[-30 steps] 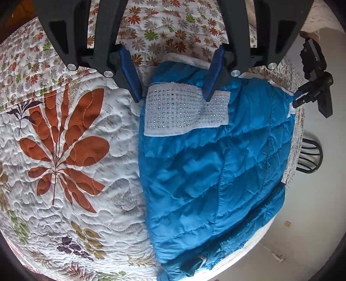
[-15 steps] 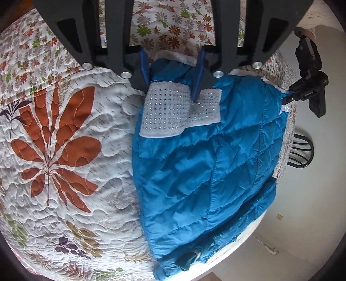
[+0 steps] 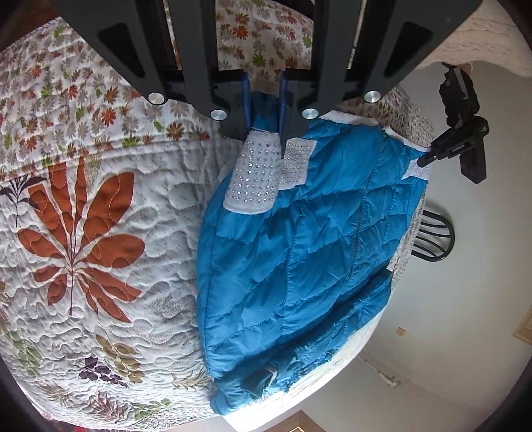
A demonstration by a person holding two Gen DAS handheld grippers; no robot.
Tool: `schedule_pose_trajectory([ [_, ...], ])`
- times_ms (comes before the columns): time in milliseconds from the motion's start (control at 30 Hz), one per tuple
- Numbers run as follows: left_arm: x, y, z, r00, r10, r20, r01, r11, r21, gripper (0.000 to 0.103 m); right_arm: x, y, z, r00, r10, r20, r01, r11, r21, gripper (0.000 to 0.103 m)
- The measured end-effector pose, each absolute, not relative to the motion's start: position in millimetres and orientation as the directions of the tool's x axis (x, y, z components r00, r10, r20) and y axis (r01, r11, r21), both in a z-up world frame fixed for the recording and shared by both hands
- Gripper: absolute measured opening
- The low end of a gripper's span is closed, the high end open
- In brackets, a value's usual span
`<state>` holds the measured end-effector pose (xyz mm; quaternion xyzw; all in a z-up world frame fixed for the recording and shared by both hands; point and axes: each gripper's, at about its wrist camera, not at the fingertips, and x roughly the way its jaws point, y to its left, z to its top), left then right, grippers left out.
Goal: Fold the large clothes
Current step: 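Grasp the jacket hem with the right gripper while the left gripper grasps the hem beside it, then lift the held hem with both grippers and fold it toward the collar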
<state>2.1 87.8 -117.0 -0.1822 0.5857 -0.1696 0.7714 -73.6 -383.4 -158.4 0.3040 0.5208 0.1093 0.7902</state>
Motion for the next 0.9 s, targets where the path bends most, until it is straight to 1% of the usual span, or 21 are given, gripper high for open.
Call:
schedule_pose_trajectory([
  [133,-23,96,-119,0.218,-0.443,-0.869,0.079,0.896,-0.437,0.01,-100,-377,-164,0.399,0.515,-0.759,0.135,0.786,0.604,0.012],
  [267,-38,103,-128,0.18,-0.419,-0.89,0.096,0.908,-0.408,0.01,-116,-375,-177,0.372,0.534,-0.759,0.169,0.765,0.621,0.012],
  [333,-34,103,-128,0.174,-0.422,-0.889,0.095,0.906,-0.412,0.01,-117,-378,-181,0.379,0.538,-0.753,0.185,0.753,0.631,0.012],
  [433,-26,94,-113,0.202,-0.441,-0.875,0.133,0.897,-0.422,0.009,-114,-383,-173,0.401,0.544,-0.737,0.18,0.742,0.645,0.012],
  [600,-18,93,-67,0.292,-0.563,-0.773,0.185,0.826,-0.532,0.009,-113,-399,-129,0.479,0.551,-0.683,0.111,0.734,0.67,0.011],
  [767,16,90,-30,0.375,-0.622,-0.688,0.223,0.78,-0.584,0.009,-83,-419,-81,0.542,0.539,-0.645,0.052,0.744,0.666,0.011],
  [900,56,79,-12,0.416,-0.662,-0.624,0.235,0.741,-0.629,0.009,-38,-436,-51,0.561,0.547,-0.622,0.015,0.744,0.668,0.011],
])
